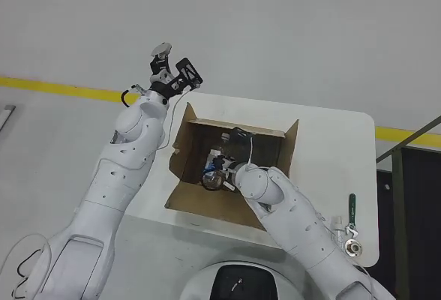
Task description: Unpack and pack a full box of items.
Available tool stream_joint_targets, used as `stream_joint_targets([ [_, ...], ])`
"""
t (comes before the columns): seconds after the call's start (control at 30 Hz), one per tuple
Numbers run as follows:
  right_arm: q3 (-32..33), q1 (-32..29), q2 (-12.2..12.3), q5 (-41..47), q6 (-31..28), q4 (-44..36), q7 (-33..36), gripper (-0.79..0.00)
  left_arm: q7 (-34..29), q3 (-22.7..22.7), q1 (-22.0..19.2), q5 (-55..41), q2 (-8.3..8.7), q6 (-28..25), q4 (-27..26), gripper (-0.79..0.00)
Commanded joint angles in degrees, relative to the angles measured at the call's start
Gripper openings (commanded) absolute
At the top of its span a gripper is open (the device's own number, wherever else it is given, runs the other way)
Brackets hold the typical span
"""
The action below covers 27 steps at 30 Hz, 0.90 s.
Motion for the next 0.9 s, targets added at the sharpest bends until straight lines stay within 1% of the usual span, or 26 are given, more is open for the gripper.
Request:
stream_joint_targets([
  [0.0,-0.3,0.5,-0.3,0.2,0.0,0.9,-0.2,-0.409,0.0,0.0,0.0,0.0,0.0,0.0,0.0,0.0],
  [0.03,-0.4,0.7,-0.4,0.3,0.0,1.2,-0.3,-0.397,0.0,0.0,0.0,0.0,0.0,0.0,0.0,0.0],
  [0.07,-0.4,0.8,-0.4,0.3,0.0,1.4,-0.4,-0.277,0.0,0.0,0.0,0.0,0.0,0.0,0.0,0.0],
  [0.13,-0.5,1.0,-0.6,0.2,0.1,1.8,-0.4,-0.249,0.0,0.0,0.0,0.0,0.0,0.0,0.0,0.0],
  [0.23,-0.5,1.2,-0.7,0.2,-0.2,2.0,-0.4,-0.283,0.0,0.0,0.0,0.0,0.0,0.0,0.0,0.0],
  [0.4,0.0,1.1,-0.8,-0.1,0.0,2.1,-0.2,-0.139,0.0,0.0,0.0,0.0,0.0,0.0,0.0,0.0],
  [0.43,0.1,1.1,-0.8,-0.2,0.0,2.1,-0.2,-0.148,0.0,0.0,0.0,0.0,0.0,0.0,0.0,0.0],
  [0.47,0.2,1.1,-0.8,-0.2,0.0,2.1,-0.1,-0.179,0.0,0.0,0.0,0.0,0.0,0.0,0.0,0.0],
  [0.57,0.4,1.1,-0.8,-0.4,0.1,1.7,0.0,-0.182,0.0,0.0,0.0,0.0,0.0,0.0,0.0,0.0],
  [0.67,0.7,1.0,-0.8,-0.8,0.4,-0.7,0.6,-0.197,0.0,0.0,0.0,0.0,0.0,0.0,0.0,0.0],
  [0.7,0.8,1.0,-0.7,-1.5,0.7,-2.1,1.1,-0.212,0.0,0.0,0.0,0.0,0.0,0.0,0.0,0.0],
  [0.73,0.7,1.0,-0.5,-2.5,1.3,-3.8,2.0,-0.292,0.0,0.0,0.0,0.0,0.0,0.0,0.0,0.0],
  [0.77,0.6,1.1,-0.4,-4.0,2.0,-5.8,3.2,-0.413,0.0,0.0,0.0,0.0,0.0,0.0,0.0,0.0],
  [0.8,0.6,1.1,-0.1,-5.9,3.2,-8.0,4.7,-0.471,0.0,0.0,0.0,0.0,0.0,0.0,0.0,0.0],
  [0.87,0.8,0.6,0.5,-9.4,5.1,-13.4,7.9,-0.723,0.0,0.0,0.0,0.0,0.0,0.0,0.0,0.0],
])
